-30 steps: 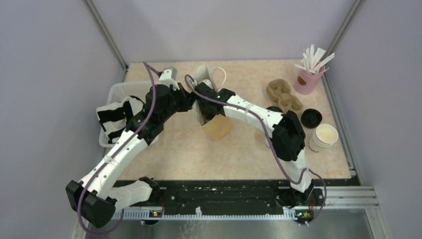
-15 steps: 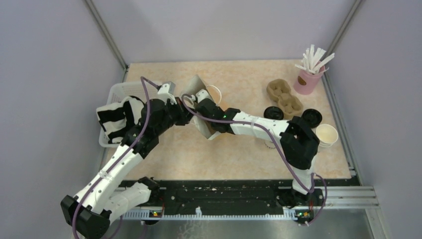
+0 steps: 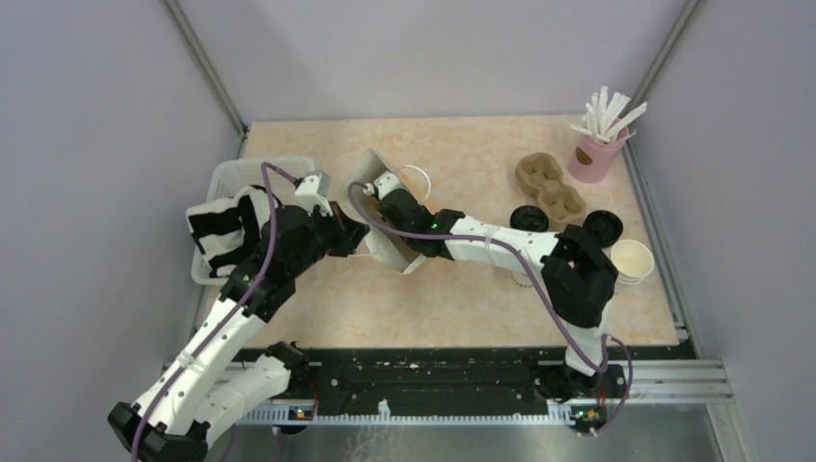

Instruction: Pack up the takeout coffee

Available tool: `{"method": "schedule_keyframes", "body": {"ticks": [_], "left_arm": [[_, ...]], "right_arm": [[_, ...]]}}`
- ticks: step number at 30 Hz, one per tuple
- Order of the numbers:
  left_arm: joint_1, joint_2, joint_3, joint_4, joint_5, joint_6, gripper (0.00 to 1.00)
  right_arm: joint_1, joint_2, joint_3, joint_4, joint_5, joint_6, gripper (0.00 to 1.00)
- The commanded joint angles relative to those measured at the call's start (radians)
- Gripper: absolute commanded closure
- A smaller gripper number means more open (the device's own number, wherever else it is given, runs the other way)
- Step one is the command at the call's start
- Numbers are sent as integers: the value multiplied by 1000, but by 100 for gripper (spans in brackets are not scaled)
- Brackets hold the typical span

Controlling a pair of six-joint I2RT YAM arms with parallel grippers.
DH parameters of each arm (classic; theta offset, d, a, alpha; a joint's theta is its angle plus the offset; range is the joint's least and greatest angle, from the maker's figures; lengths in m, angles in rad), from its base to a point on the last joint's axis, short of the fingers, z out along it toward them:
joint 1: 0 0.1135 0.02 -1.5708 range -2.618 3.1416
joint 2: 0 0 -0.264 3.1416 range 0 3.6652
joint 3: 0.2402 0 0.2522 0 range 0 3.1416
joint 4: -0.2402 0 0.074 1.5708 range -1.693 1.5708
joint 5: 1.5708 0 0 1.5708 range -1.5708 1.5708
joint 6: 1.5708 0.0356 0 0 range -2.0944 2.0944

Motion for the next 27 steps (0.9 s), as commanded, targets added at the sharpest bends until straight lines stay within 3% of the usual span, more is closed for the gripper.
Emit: {"method": "schedule_keyframes", "body": {"ticks": [1,11,14,18,21,27], "left_arm": [[-4,-11,36,-76,-49,56,100],[-4,-40,12,-65,-83,56,100],[-4,-30,13,-56,-79,58,100],[-3,-2,23,-23,-75,62,100],[-4,37,61,-16,-75,71,100],[-5,82,122,-32,-50,79,100]], "right_arm": [[-7,-87,-6,37,-77,-2,100],[-27,-86,39,-81,-152,72,100],[-39,-121,50,-64,-263,102,100],[-39,-95,205,-193,-374,216,100],[-40,-118,234,-207,-375,315,100],[-33,-118,356,-302,-376,324,100]]}}
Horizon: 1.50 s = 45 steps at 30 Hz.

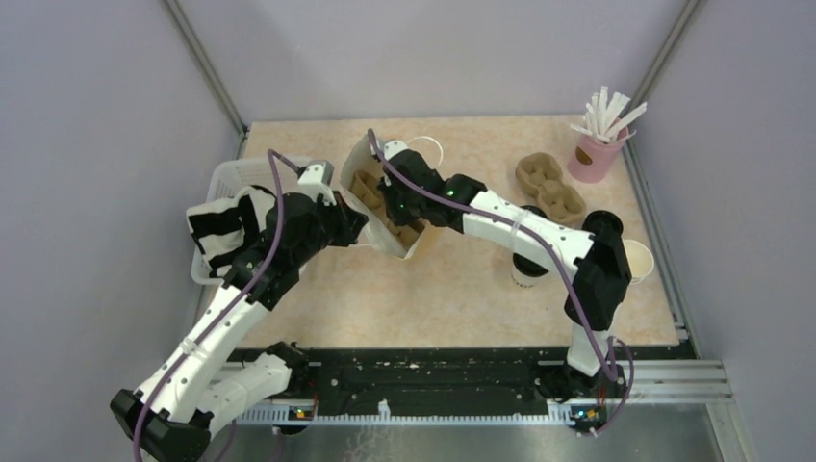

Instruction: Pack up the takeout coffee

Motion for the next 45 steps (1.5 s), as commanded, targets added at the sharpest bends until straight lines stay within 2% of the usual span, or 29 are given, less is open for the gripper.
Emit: {"method": "schedule_keyframes", "body": {"ticks": [1,5,11,15,18,21,27,32,34,40,42,45], "left_arm": [[-2,20,57,-7,8,28,100],[-1,45,112,-65,-30,-15,100],[-1,118,252,-161,-51,-78,100],[-2,164,329,-212,-37,-143,100],[0,207,395,-284,-35,-189,100],[-2,219,413,-301,-30,-225,100],[0,173,342,-290,-49,-287,100],[-1,128,320,-301,-50,-291,62],[-1,121,332,-316,-26,-280,53],[-1,72,413,-420,25,-247,36],[0,41,453,-440,36,-228,27],[0,16,542,-412,74,-204,23]], "right_arm": [[6,-53,129,-77,-23,66,100],[7,-42,247,-233,-23,88,100],[9,-86,346,-297,-74,154,100],[8,-12,520,-462,-13,228,100],[13,21,587,-522,24,247,100],[24,19,618,-519,-28,232,100],[47,-140,533,-335,-83,193,100],[46,-146,660,-366,-92,141,100],[46,-141,699,-382,-105,130,100],[46,-211,682,-286,-171,116,100],[45,-227,680,-263,-163,62,100],[46,-231,692,-345,3,-64,100]]}}
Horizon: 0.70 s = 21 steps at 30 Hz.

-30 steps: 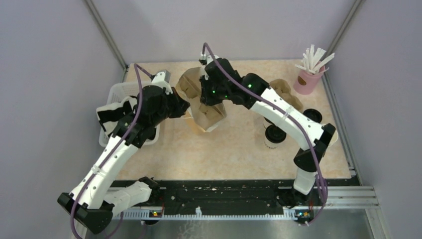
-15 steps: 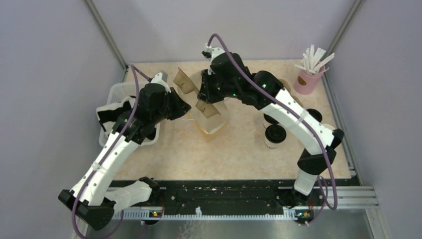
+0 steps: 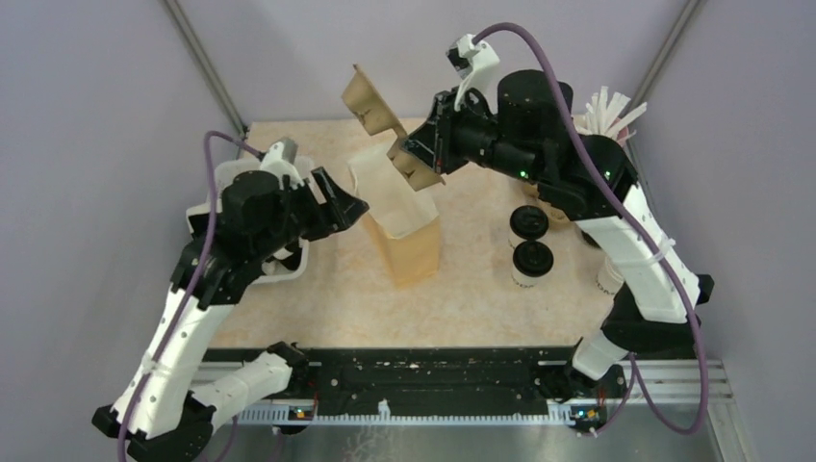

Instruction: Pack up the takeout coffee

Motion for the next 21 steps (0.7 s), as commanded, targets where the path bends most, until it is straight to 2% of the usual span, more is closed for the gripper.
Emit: {"method": "schedule_keyframes", "body": {"ticks": [1,5,7,10,13,18,21], "left_arm": [[-1,-53,167,44,75,39,23],[-1,-18,270,151,76,-48,20],[-1,-9,301,163,41,-110,18],[-1,17,330,162,27,-165,17],[-1,62,363,127,-3,-198,16],[-1,150,425,75,45,-181,17],[-1,172,434,53,56,-175,27]], "right_arm": [[7,-34,32,-41,189,-207,100],[21,-61,-47,-66,371,-474,100],[34,-101,-150,-16,454,-607,100],[73,-176,-297,79,497,-787,100],[164,-234,-428,171,575,-944,100],[265,-259,-469,235,647,-1018,100],[290,-256,-471,228,664,-1029,100]]}}
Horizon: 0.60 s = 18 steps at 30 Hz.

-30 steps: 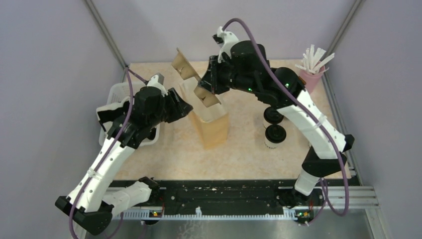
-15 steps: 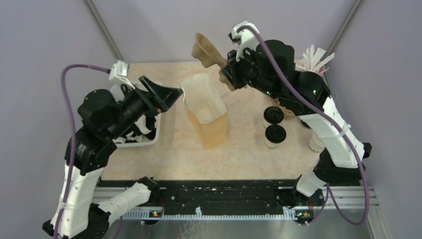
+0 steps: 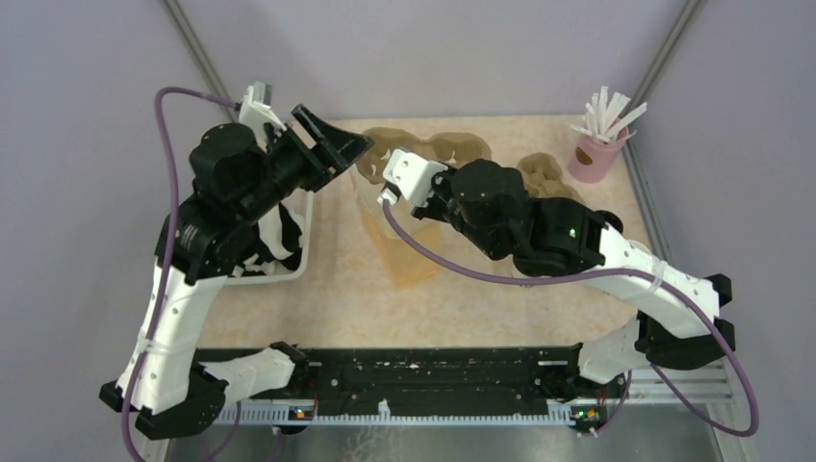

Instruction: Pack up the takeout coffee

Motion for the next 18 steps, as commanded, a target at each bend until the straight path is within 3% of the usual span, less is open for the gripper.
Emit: {"method": "schedule_keyframes", "body": {"ticks": [1,10,13,15,17,18], "left_arm": [[-1,27,32,-43,16,-2,32],[0,12,-15,-4,17,3,73],[-1,9,-31,22,16,26,100],[-1,-4,-62,58,15,78,100],[-1,-33,-123,108,-4,131,100],[-1,-54,-164,155,-12,158,100]], "right_arm": [[31,-57,9,90,90,-87,100],[68,-57,-14,90,103,-96,100],[71,-57,-18,70,129,-59,99],[69,-58,-9,13,170,11,72],[54,-60,53,-121,95,143,45],[36,-67,93,-176,13,219,23]]}}
